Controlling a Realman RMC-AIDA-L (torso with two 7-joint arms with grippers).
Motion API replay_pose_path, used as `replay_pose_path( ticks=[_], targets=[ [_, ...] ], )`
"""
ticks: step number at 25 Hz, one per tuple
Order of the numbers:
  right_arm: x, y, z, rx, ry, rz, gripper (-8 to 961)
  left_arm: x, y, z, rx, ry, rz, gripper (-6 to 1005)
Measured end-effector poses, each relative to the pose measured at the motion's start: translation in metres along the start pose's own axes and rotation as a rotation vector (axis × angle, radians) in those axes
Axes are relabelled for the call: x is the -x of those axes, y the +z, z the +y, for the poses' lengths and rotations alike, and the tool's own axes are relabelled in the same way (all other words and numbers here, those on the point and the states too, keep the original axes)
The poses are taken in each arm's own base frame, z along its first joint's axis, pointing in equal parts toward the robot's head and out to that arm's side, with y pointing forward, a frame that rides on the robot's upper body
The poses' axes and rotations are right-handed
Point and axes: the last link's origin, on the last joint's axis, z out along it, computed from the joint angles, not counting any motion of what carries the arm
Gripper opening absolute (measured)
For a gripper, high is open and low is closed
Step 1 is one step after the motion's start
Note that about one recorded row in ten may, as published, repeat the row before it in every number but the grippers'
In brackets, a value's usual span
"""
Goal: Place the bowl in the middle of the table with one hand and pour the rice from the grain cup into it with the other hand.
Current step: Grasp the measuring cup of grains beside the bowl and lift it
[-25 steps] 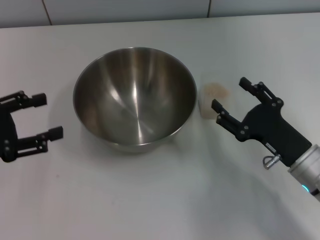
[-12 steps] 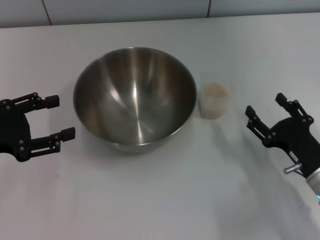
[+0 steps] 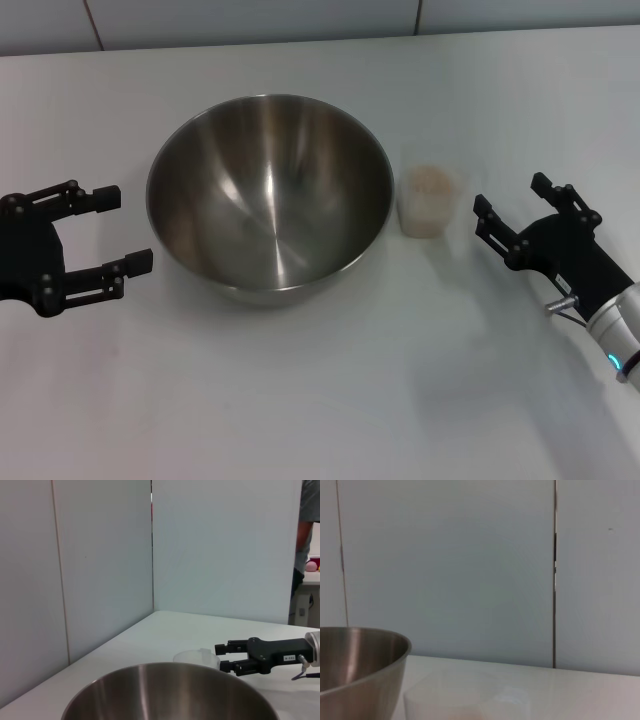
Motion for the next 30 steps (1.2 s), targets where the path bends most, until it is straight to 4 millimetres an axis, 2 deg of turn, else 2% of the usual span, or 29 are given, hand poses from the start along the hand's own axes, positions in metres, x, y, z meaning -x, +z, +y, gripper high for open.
replay_pose_path(
  ticks=[30],
  targets=[
    [0.01, 0.026, -0.004, -0.01, -0.002, 0.011, 796, -0.001, 0.003, -0.007, -0.032, 0.031, -0.01, 783]
  ],
)
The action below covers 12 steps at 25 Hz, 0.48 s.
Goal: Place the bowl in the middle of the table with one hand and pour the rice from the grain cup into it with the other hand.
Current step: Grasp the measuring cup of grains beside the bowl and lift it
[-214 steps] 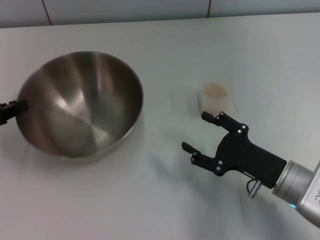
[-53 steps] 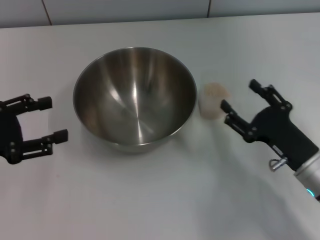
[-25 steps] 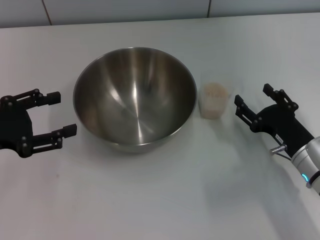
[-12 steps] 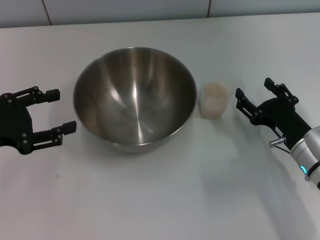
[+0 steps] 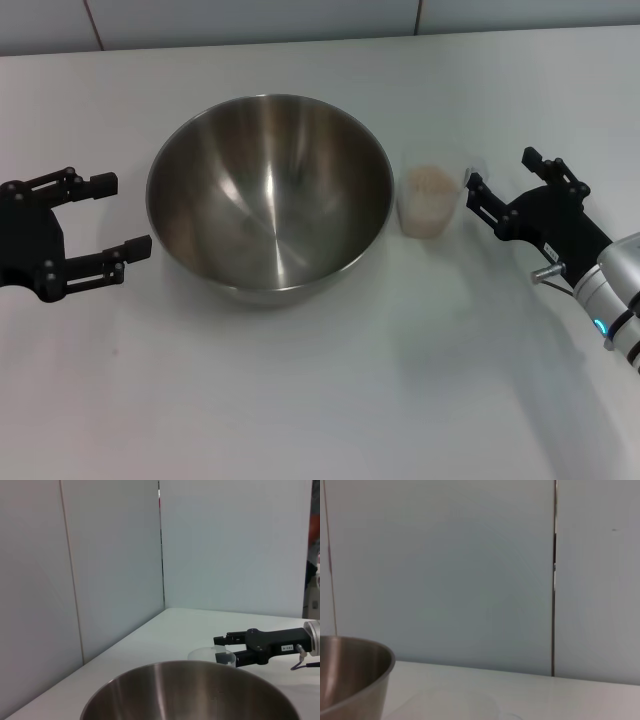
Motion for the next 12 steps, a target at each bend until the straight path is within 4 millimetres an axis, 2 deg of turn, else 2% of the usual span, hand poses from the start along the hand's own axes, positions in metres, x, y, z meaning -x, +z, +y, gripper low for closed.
replay_pose_path(
  ticks=[12],
  targets=[
    [0.0008, 0.0026, 0.0002, 0.004, -0.004, 0.003, 795, 0.0016, 0.0019, -0.003, -0.017, 0.001, -0.013, 782]
  ],
)
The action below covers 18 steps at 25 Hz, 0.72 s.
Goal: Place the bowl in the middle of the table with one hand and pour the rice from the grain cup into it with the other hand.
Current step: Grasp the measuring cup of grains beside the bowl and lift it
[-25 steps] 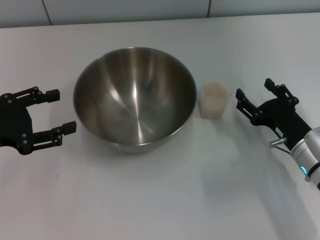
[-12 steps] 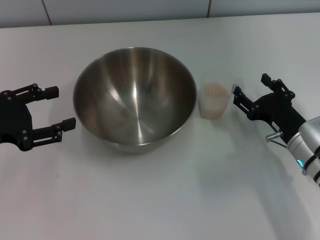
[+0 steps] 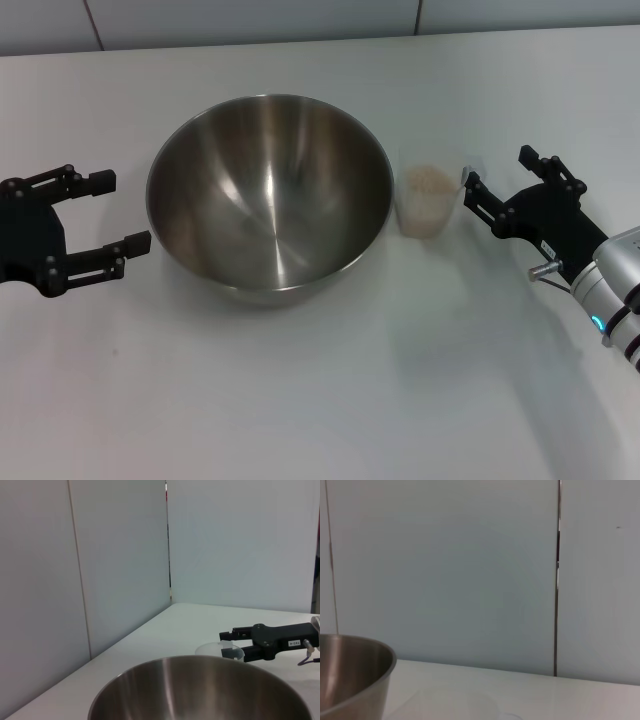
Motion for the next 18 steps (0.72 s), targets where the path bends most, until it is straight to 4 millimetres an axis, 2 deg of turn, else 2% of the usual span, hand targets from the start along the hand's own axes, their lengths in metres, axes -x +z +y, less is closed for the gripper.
replay_pose_path(
  ticks=[3, 10, 18],
  targets=[
    [0.0003, 0.0006, 0.0001, 0.001, -0.005, 0.0, 796, -0.0002, 0.0005, 0.0, 0.001, 0.0, 0.001, 783],
    [0.002, 0.0036, -0.0014, 0.006, -0.021, 0.001, 689, 0.0, 0.0009, 0.0003, -0.001, -0.003, 0.004, 783],
    [0.0006, 0.0022, -0.0002, 0.016, -0.028, 0.006, 453, 0.0006, 0.0004, 0.0001, -0.005, -0.008, 0.006, 782]
  ],
)
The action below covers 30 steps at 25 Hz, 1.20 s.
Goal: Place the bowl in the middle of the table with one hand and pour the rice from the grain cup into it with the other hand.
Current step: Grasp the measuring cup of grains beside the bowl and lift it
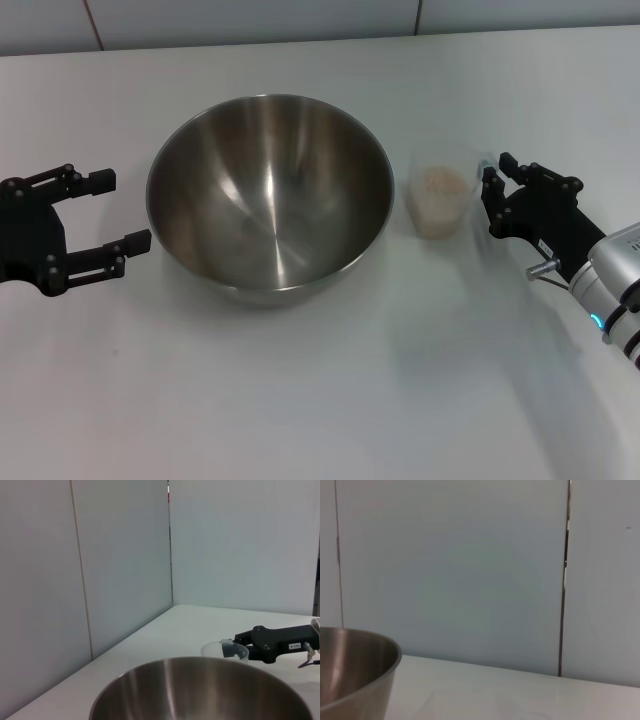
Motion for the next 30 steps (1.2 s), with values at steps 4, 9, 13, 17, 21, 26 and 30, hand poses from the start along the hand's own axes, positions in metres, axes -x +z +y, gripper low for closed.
replay_pose_path(
  ticks=[4, 9, 13, 17, 21, 26, 30],
  targets=[
    [-0.0006, -0.0006, 0.0004, 0.001, 0.0, 0.002, 291, 0.0001, -0.0001, 0.0001, 0.0, 0.0, 0.0, 783],
    [-0.0011, -0.001, 0.0013, 0.003, 0.0, 0.003, 112, 0.0008, -0.0008, 0.0005, -0.001, -0.002, -0.001, 782],
    [-0.0012, -0.0012, 0.002, 0.004, 0.001, 0.003, 13, 0.0015, -0.0017, 0.001, -0.003, -0.003, -0.003, 782],
    [-0.0012, -0.0012, 0.003, 0.006, 0.003, 0.002, 11, 0.0014, -0.0024, 0.001, -0.002, -0.002, -0.004, 782],
    [-0.001, -0.0011, 0.0031, 0.006, 0.004, 0.001, 11, 0.0018, -0.0026, 0.0011, -0.003, 0.002, -0.003, 782],
    [0.0014, -0.0002, 0.0021, -0.003, 0.011, -0.012, 12, 0.0032, -0.0031, 0.0014, -0.007, 0.002, -0.003, 783],
    [0.0067, 0.0045, 0.001, -0.005, 0.011, -0.032, 12, 0.0046, -0.0064, 0.0, -0.025, -0.009, 0.003, 783]
  ],
)
